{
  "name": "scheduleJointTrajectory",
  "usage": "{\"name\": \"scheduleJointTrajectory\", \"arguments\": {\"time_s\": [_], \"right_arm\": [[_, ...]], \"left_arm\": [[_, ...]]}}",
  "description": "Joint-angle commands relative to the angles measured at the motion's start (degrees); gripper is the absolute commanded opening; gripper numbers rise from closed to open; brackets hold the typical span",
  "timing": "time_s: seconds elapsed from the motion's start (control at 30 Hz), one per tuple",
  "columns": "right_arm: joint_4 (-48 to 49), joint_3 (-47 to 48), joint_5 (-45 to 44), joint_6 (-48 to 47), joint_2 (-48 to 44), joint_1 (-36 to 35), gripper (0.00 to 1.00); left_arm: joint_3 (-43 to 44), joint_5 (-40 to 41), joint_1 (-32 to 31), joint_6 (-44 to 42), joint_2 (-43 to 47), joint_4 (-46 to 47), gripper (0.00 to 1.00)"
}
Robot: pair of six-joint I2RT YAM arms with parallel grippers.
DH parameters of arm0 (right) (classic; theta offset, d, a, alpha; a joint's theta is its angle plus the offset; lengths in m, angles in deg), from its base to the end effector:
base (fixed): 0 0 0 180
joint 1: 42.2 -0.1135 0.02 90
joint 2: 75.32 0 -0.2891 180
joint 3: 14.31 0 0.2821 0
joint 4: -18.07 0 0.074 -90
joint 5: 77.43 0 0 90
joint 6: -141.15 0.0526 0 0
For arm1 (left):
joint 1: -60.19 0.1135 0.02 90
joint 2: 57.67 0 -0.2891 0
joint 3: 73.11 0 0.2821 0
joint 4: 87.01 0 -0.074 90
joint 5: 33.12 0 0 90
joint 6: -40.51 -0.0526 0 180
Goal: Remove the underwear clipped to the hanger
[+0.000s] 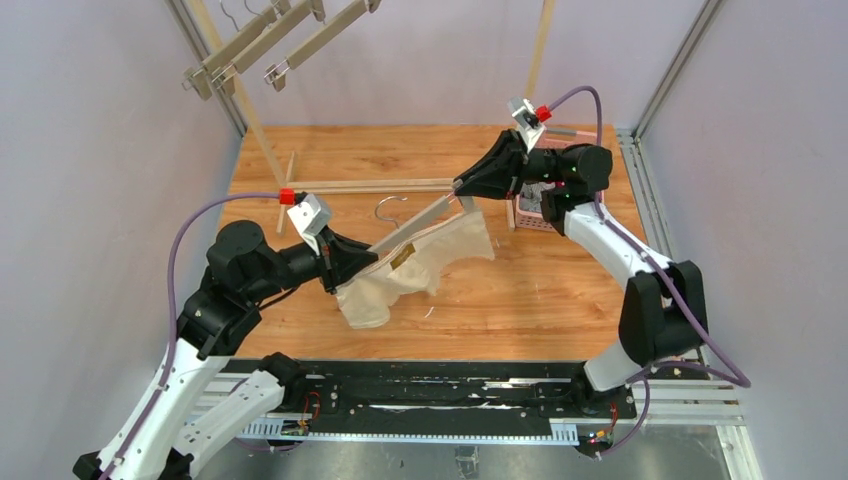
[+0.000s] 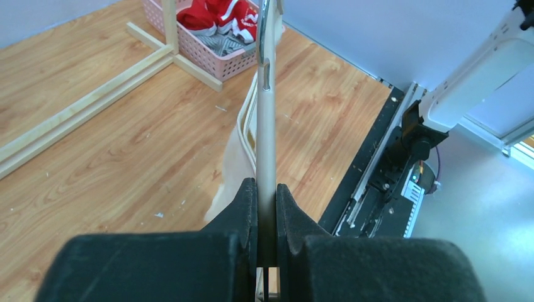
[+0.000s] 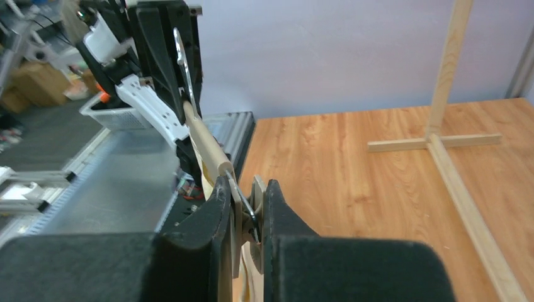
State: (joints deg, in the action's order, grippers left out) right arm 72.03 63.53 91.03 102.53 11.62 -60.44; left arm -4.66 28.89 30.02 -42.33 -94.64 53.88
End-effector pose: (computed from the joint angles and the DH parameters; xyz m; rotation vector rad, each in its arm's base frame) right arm 0.3097 0.1563 0.4172 -1.1750 1.1170 1.5033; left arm 0.1164 -0.0962 0.4187 0.7150 1.6206 -0.8933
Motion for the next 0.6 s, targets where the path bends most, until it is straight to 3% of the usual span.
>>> {"name": "scheduleJointTrajectory", "arguments": {"time_s": [0.0, 0.1, 0.23, 0.33, 0.43, 0.57], "right_arm": [[21.78, 3.23, 0.99, 20.28, 5.51, -0.06, 0.01], [21.51, 2.22, 0.60, 19.03, 5.09, -0.04, 0.01], [19.52, 0.71, -0.54, 16.48, 3.36, 0.40, 0.28], [12.82, -0.99, -2.80, 11.02, 0.41, 1.74, 0.41], [-8.12, -3.07, -8.01, -8.78, -6.38, 2.61, 0.46], [-52.66, 0.18, -28.16, -43.24, -18.24, -1.22, 0.63]], "left_arm": [[0.00, -1.69, -0.32, 0.48, 0.19, 4.13, 0.00], [0.08, -1.18, -0.32, 0.40, 0.15, 4.31, 0.00], [0.18, -0.72, -0.32, 0.36, 0.15, 4.42, 0.00], [0.35, -0.66, -0.32, 0.40, 0.12, 4.57, 0.00], [0.59, -0.83, -0.32, 0.49, 0.06, 4.76, 0.00], [1.14, -1.16, -0.32, 0.16, -0.31, 4.99, 0.00]]}}
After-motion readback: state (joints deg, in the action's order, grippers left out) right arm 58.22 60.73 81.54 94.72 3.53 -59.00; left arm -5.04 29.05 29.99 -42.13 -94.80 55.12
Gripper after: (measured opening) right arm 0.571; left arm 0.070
